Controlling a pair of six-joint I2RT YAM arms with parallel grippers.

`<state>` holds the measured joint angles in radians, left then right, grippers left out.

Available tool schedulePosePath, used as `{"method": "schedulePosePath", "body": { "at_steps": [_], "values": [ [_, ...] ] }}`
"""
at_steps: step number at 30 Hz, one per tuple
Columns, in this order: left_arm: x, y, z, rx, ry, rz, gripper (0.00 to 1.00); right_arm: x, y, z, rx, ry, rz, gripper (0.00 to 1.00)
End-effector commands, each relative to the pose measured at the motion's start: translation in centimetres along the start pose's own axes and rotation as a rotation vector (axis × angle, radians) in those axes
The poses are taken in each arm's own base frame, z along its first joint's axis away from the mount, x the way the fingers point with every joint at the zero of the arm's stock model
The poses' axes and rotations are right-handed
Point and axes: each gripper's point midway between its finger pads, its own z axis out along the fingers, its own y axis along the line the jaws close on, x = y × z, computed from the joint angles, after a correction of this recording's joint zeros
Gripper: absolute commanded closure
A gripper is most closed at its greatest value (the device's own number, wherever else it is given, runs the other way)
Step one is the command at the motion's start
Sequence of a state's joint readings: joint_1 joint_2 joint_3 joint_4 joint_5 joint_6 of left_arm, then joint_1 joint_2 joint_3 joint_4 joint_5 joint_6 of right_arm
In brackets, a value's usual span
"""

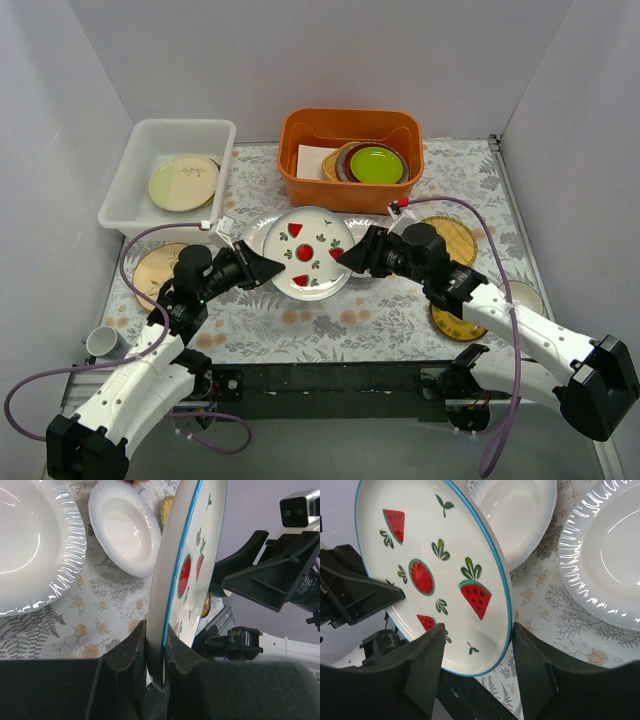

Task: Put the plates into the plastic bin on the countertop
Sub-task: Place the plate in the plastic bin.

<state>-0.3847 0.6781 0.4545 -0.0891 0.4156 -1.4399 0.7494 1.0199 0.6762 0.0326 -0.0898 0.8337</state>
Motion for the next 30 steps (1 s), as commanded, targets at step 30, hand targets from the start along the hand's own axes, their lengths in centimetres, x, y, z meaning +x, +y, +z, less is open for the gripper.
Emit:
{"method": "schedulePosePath", "body": {
  "at_steps": [30],
  "values": [
    [-10.0,-1.1,1.5,0.008,-0.076,0.026,1.00,1.8,0.7,-2.7,-0.161,-0.050,-0.032,0.09]
  ]
}}
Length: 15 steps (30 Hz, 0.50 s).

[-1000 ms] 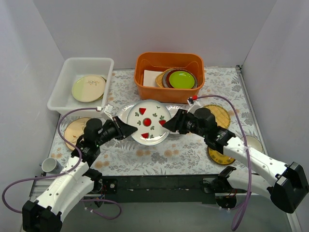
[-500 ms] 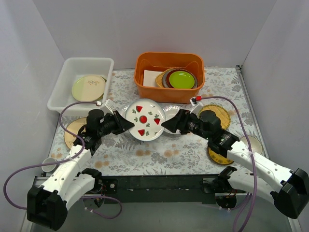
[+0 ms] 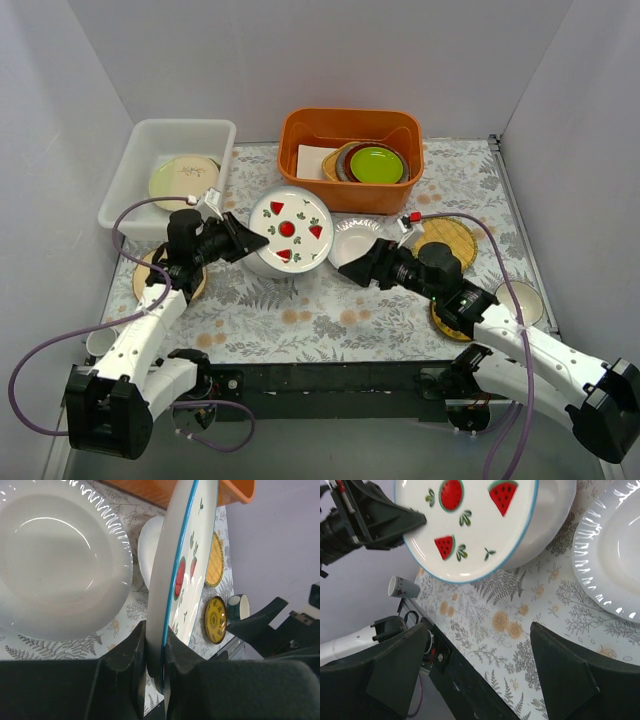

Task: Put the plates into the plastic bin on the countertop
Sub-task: Place the plate in the plastic bin.

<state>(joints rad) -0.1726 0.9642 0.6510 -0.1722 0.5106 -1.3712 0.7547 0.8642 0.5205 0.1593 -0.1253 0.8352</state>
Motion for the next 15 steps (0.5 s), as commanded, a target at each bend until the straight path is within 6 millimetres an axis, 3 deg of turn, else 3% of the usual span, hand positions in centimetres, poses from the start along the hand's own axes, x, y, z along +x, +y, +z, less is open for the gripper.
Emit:
{"method": "schedulePosePath", "body": {
  "at_steps": [1,11,15],
  "values": [
    [-4.7,-5.4,-1.3,0.171,-0.100,0.087,1.00,0.9,0.2,-0.6,-0.053,0.004,-0.014,0.08],
    [-10.0,-7.2,-2.1,0.214,-0.136,0.064,1.00,5.3,-3.6,-2.1,-0.017,0.066,0.016,0.07],
    [-13.1,-6.1,-3.1,0.224,-0.186,-0.004,1.00,5.9,-4.5,-2.3,0.010,0.078,0.011,0.06]
  ]
}}
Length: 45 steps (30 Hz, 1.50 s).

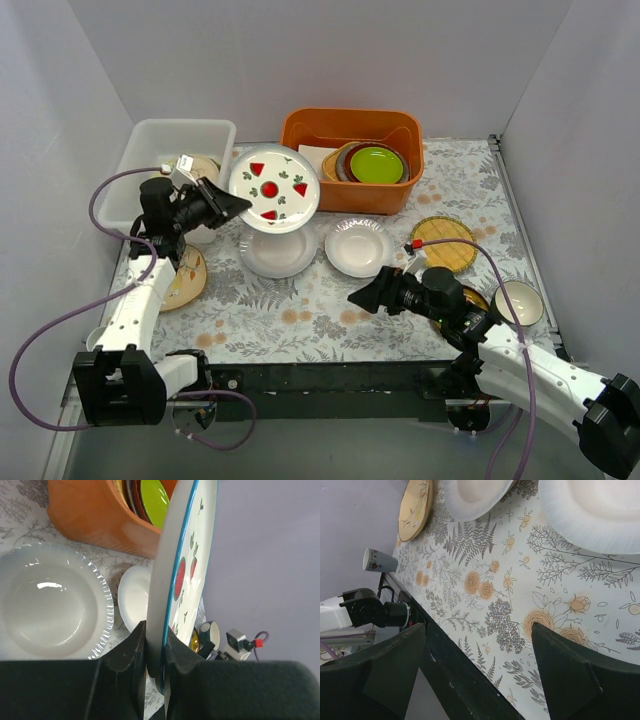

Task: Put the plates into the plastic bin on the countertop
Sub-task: Place the plate in the plastic bin.

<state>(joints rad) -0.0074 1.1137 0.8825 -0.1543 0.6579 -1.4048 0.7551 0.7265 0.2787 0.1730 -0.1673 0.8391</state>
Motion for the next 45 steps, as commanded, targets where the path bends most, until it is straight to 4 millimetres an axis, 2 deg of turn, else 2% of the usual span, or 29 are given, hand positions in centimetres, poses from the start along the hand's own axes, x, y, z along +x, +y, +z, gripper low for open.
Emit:
{"method": "schedulePosePath", "body": {
  "at_steps": [1,3,5,7,12,17,25,31,33,45],
  "values": [
    [-5.2,-4.1,-2.1,0.174,-0.094,0.019,1.00,-0.1,0.5,-0.2,-0.024,-0.011,-0.012,0.06],
    [-6.9,-3.0,-2.6,0.177,-0.123,-0.034,1.00,0.1,0.3,-0.2,-0.024,-0.011,-0.012,0.06],
    [-7.6,-2.2,-2.9,0.192,-0.120,-0.068,1.00,0.2,0.2,-0.2,-0.025,-0.007,-0.014,0.06],
    [-9.1,-1.3,-3.6,0.187,-0.156,-0.091,1.00,0.3,0.2,-0.2,-0.024,-0.004,-0.014,0.06],
    [-11.9,0.8,-4.0,0.142,-0.225,-0.129,1.00,0.5,-0.2,-0.1,-0.017,-0.002,-0.017,0.06],
    [-14.0,3.0,-4.4,0.132,-0.296,-0.232,1.00,0.6,-0.5,-0.1,-0.006,0.004,-0.019,0.06],
    [-17.5,6.6,-5.2,0.062,-0.434,-0.295,1.00,1.1,-0.9,0.0,0.007,0.019,-0.018,0.06],
    [-19.2,9.0,-5.5,-0.008,-0.555,-0.323,1.00,1.2,-0.6,0.0,-0.010,0.025,-0.006,0.07],
    [-19.4,10.6,-5.1,-0.029,-0.555,-0.361,1.00,1.2,-0.8,0.0,-0.004,0.027,-0.007,0.07],
    [-21.5,16.9,-3.6,-0.152,-0.626,-0.430,1.00,2.0,-1.0,0.5,-0.006,0.064,0.004,0.07]
  ]
}}
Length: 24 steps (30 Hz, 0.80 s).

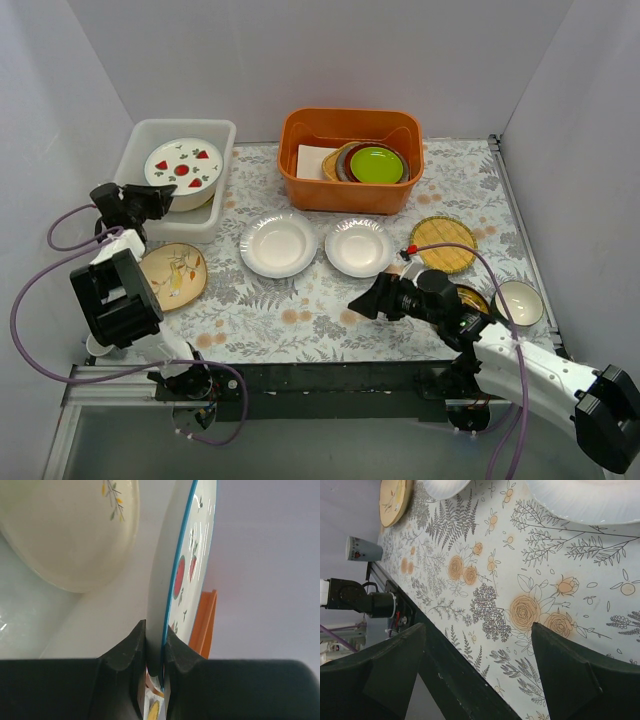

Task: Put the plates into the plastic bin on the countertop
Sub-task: Place the plate in the plastic bin.

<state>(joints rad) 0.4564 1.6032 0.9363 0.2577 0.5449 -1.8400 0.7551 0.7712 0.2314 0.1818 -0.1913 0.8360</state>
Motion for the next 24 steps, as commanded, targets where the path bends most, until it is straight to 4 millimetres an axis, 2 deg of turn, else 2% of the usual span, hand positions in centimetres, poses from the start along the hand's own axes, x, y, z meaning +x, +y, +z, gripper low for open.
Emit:
{"method": "schedulePosePath", "body": {
  "at_steps": [1,4,11,20,24],
  "values": [
    [-3.4,-5.6,0.3,0.141,-0.098,0.080,1.00,-0.3,1.0,0.2,-0.047,-0.004,-0.014,0.07],
    [-3.9,-5.6,1.0,0.148,-0.107,0.064,1.00,0.0,0.9,0.2,-0.046,0.004,-0.009,0.08],
    [-6.3,-4.0,2.0,0.088,-0.221,0.022,1.00,0.9,0.0,0.1,-0.034,0.018,0.002,0.08],
    [-6.8,-1.9,5.1,0.059,-0.173,-0.022,1.00,0.9,-0.3,0.3,-0.018,0.020,0.007,0.09],
    [-6.2,-1.1,6.3,0.043,-0.139,-0.020,1.00,0.9,-0.5,0.5,-0.013,0.023,0.007,0.09]
  ]
}}
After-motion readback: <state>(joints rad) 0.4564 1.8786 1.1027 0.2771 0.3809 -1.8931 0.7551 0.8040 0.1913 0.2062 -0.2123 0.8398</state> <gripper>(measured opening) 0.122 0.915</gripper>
